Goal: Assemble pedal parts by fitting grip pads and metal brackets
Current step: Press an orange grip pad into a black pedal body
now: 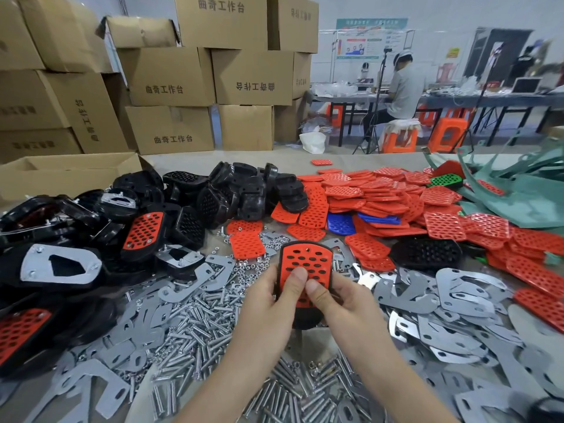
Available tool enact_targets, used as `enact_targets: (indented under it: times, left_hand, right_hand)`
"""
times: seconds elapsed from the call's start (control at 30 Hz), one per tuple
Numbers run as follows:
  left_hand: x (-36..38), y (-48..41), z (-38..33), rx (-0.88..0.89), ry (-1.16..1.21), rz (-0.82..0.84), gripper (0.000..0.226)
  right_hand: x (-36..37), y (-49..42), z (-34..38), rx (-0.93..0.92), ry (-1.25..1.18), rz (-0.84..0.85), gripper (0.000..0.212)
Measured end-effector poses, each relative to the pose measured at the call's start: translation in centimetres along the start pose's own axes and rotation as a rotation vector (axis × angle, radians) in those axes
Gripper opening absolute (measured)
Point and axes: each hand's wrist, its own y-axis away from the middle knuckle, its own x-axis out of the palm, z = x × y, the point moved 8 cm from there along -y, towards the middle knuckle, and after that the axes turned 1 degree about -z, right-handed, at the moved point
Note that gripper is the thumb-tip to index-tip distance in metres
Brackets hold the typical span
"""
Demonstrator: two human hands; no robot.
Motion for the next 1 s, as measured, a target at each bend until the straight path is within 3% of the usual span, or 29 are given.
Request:
enact_targets:
  times: [0.1,0.23,0.47,0.6,0.8,1.0]
  left_hand:
    - [-0.3,0.0,0.0,-0.011,0.027,-0.047,0.017]
    - [-0.3,0.1,0.3,-0.042,0.058,-0.026,0.02]
    - [0.4,0.1,0.9,-0.099,0.18,-0.028,0.033]
    - [0.5,0.3,0.6,-0.059,0.172,-0.044,0.011]
    - [0.3,0.4,-0.2,0.018,0.118,-0.093,0.015]
    - [0.7,0.4,-0.3,0.04,0.056,-0.031,0.016]
  right_hand:
    - [0.4,0.2,0.2,-0.011,-0.041,0.007,0.012]
    - [0.2,0.3,0.7,-0.004,-0.195,-0.03,0.037]
    - [-0.3,0.3,1.1,0.007,-0.263,-0.045,0.03]
    - [0.0,0.5,1.3,0.021,-0.282,-0.01,0.028]
    - [0.7,0.5,0.8,0.076,-0.309,0.004,0.034]
    - [0.2,0.3,0.8,0.052,-0.294,-0.035,0.038]
